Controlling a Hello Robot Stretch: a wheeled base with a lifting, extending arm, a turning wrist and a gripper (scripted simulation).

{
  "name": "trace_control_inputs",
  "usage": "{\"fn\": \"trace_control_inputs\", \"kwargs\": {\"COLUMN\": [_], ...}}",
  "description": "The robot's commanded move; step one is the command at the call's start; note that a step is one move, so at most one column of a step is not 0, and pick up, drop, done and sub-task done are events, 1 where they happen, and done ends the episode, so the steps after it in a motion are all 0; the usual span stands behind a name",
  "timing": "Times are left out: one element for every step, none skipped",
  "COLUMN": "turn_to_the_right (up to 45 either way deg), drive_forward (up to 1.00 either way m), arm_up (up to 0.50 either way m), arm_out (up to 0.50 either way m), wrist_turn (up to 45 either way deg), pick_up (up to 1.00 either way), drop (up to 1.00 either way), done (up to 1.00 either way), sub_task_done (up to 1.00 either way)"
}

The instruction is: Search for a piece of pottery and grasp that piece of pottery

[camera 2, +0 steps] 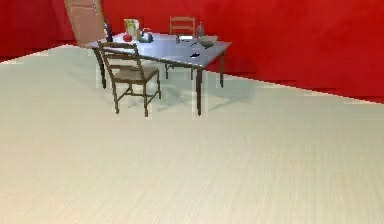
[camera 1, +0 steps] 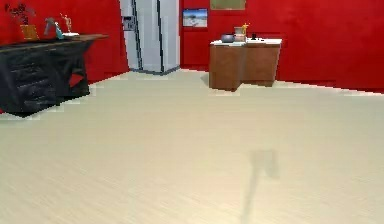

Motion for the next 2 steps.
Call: {"fn": "trace_control_inputs", "kwargs": {"turn_to_the_right": [0.0,0.0], "drive_forward": [1.00,1.00], "arm_up": [0.00,0.00], "arm_out": [0.00,0.00], "wrist_turn": [0.0,0.0], "pick_up": [0.00,0.00], "drop": [0.00,0.00], "done": [0.00,0.00], "sub_task_done": [0.00,0.00]}}
